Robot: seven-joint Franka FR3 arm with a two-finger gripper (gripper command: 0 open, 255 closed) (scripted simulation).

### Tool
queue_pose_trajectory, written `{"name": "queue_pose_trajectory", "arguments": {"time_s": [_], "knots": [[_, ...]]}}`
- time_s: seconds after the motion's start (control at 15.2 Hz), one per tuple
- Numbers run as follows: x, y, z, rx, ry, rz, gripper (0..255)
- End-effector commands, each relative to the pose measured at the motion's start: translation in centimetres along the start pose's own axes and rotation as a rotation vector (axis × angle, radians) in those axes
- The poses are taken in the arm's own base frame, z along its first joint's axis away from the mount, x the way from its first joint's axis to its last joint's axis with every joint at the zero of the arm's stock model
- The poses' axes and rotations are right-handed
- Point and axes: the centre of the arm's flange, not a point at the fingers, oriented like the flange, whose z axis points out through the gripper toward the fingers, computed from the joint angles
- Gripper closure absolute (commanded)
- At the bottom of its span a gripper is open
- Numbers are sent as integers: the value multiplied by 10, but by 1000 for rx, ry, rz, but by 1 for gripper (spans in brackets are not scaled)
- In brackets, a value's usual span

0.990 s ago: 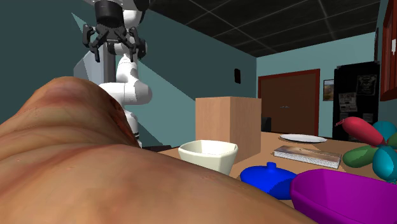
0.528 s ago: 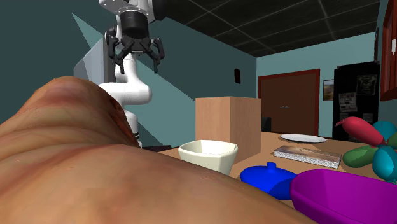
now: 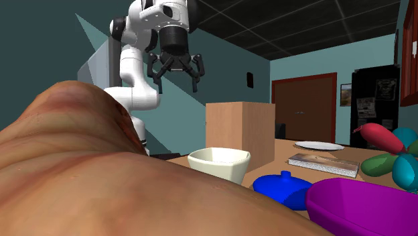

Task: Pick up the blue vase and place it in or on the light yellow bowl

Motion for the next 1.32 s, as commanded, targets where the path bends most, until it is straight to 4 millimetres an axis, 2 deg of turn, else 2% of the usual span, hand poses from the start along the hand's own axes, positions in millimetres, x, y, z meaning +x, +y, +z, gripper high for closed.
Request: {"name": "queue_pose_trajectory", "arguments": {"time_s": [0.0,1.25], "knots": [[13,-18,16,-1,-3,4,0],[125,-203,153,-24,-40,29,0]]}}
